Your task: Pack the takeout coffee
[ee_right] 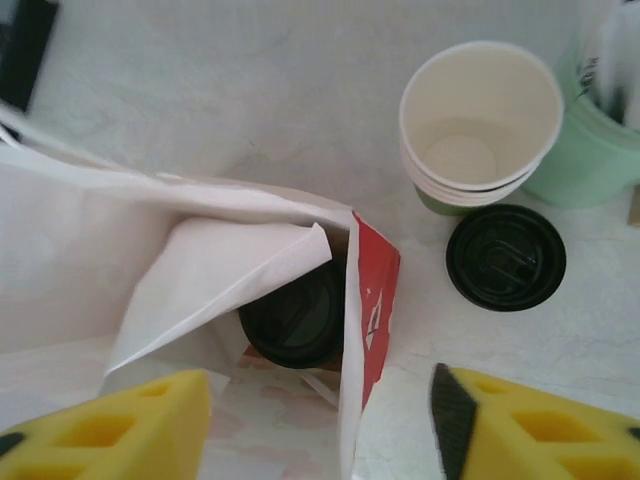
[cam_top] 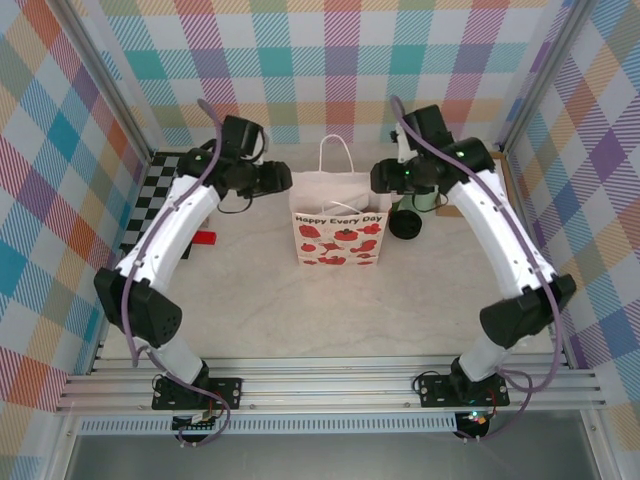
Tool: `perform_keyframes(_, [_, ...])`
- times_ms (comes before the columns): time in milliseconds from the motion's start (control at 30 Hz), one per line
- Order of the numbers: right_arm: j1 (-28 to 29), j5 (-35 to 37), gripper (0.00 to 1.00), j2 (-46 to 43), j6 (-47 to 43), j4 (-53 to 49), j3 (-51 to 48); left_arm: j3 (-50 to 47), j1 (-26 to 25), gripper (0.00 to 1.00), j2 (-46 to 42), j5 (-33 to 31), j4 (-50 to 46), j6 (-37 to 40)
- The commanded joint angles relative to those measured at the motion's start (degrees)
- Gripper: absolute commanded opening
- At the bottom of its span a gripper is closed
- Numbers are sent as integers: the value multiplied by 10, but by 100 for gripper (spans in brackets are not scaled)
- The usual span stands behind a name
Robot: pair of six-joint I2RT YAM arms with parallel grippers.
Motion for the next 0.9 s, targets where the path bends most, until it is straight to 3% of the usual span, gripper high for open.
perform_keyframes(0, [-23, 10, 72, -70, 5, 56, -60, -47, 20, 68, -95, -34, 26, 27])
perform_keyframes(67, [-34, 31, 80, -118, 4, 117, -129, -107, 27, 79, -141, -78, 71, 45])
perform_keyframes(167, [-45, 98, 100, -192, -3, 204, -236, -202, 43, 92, -212, -154, 134, 56])
perform_keyframes(267, [-61, 165, 100, -244, -7, 237, -311, -294, 59, 100, -281, -239, 188, 49])
perform_keyframes(400, [-94, 213, 100, -291, -2, 287, -424, -406, 73, 100, -342, -343, 229, 44])
perform_keyframes(533, [-132, 254, 100, -341, 2, 404, -583, -554, 90, 100, -385, -430, 300, 44])
perform_keyframes(667, [-194, 237, 100, -365, 3, 535, -726, -683, 116, 100, -416, -439, 405, 19])
perform_keyframes(767, [-248, 131, 100, -347, -7, 631, -802, -746, 124, 100, -404, -425, 493, 19])
perform_keyframes(867, [-275, 73, 100, -290, -3, 670, -821, -768, 134, 100, -354, -416, 540, 19])
